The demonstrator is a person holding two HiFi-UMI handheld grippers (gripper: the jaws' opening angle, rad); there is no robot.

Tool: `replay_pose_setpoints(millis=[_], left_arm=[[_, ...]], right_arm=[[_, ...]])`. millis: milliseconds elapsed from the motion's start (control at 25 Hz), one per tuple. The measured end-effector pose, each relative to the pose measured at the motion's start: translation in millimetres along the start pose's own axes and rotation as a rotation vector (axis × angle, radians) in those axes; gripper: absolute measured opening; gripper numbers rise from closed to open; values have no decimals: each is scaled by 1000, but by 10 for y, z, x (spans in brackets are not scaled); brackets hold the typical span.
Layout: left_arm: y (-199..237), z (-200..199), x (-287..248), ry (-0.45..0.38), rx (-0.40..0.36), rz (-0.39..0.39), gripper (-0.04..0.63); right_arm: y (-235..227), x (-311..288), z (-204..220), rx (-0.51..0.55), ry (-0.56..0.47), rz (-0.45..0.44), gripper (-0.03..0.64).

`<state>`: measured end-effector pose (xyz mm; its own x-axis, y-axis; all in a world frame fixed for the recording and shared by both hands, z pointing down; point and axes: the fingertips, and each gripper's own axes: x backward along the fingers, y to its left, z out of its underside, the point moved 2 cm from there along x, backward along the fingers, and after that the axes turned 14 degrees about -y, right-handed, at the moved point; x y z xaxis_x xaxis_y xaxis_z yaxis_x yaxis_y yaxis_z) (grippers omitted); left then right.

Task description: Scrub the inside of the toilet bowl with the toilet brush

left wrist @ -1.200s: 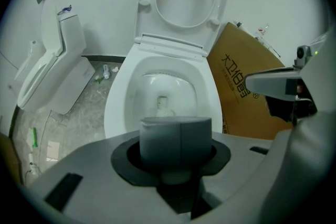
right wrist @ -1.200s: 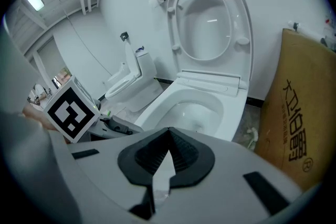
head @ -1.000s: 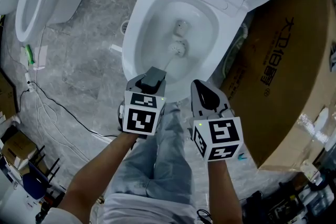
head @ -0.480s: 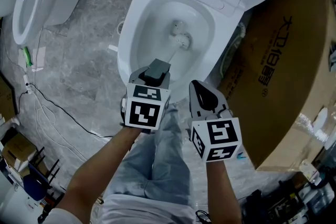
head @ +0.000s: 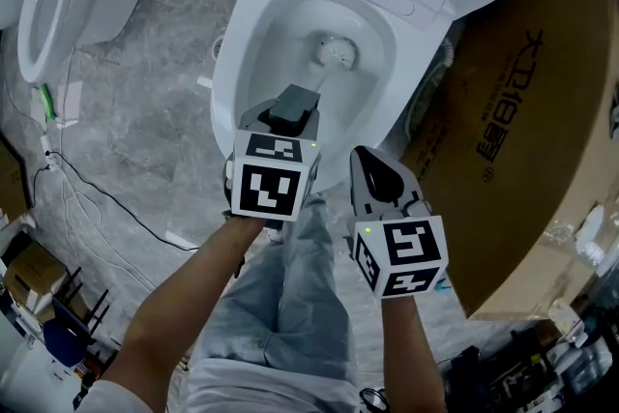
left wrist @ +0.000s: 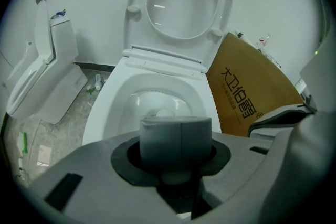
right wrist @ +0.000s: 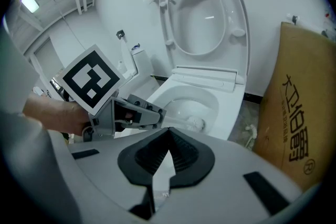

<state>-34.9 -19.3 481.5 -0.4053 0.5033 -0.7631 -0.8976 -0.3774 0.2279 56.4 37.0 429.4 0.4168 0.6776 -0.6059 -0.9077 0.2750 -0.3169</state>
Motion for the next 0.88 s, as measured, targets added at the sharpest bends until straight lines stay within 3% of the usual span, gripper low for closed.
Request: replay_pose_setpoints(millis=[360, 880], left_arm=[[206, -42, -59, 2, 17, -44, 156], [228, 466, -88, 80, 25, -64, 156]], right_arm=[[-98, -96, -23, -7, 4, -1, -2], [-24, -103, 62, -9, 16, -15, -2]])
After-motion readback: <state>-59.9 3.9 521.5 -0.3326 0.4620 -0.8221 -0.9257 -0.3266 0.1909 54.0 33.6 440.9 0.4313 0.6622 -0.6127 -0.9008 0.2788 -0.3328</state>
